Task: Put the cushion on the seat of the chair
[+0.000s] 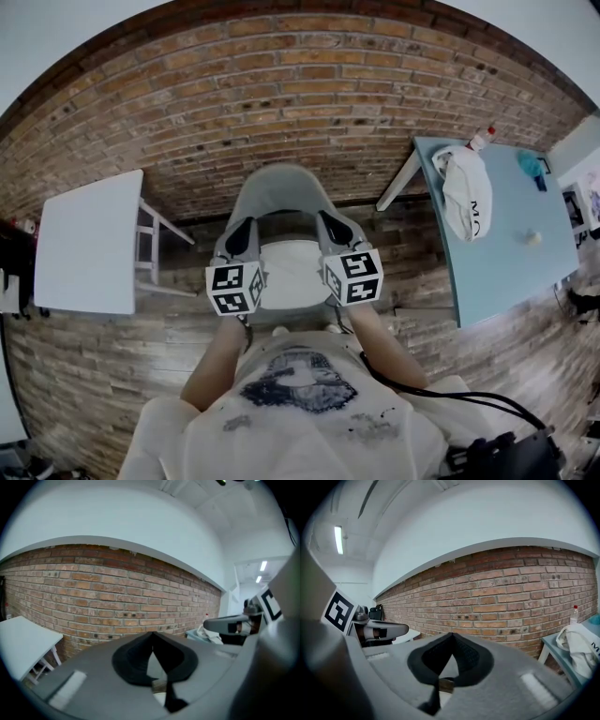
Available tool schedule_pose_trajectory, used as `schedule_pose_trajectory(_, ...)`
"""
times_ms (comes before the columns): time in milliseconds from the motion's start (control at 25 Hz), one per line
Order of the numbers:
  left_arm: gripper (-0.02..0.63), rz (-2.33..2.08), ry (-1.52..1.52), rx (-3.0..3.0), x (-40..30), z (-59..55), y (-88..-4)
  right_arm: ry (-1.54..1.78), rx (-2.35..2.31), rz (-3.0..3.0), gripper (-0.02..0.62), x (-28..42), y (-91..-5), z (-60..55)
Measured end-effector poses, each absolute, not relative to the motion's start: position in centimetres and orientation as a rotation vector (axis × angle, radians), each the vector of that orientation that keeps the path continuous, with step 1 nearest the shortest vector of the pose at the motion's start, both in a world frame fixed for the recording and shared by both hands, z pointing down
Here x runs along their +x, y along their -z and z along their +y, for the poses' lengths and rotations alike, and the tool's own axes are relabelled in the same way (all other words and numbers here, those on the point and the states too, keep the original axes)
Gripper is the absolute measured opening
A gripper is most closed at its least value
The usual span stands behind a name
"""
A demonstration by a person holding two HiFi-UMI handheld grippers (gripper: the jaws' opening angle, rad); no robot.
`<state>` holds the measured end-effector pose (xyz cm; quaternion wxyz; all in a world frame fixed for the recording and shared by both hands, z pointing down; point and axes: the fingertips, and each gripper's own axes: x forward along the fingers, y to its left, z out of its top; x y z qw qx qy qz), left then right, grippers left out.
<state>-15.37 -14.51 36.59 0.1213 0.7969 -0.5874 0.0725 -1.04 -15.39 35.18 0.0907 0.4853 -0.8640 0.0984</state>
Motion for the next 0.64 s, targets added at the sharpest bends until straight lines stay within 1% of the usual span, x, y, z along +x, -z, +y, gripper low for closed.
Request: schedule_pose_trajectory(640, -0.009, -1.713, -0.216, 2.327, -15.51, -14.24, -36.82, -0.313, 1.445, -2.566, -0.002, -0.84, -35.5, -15.16)
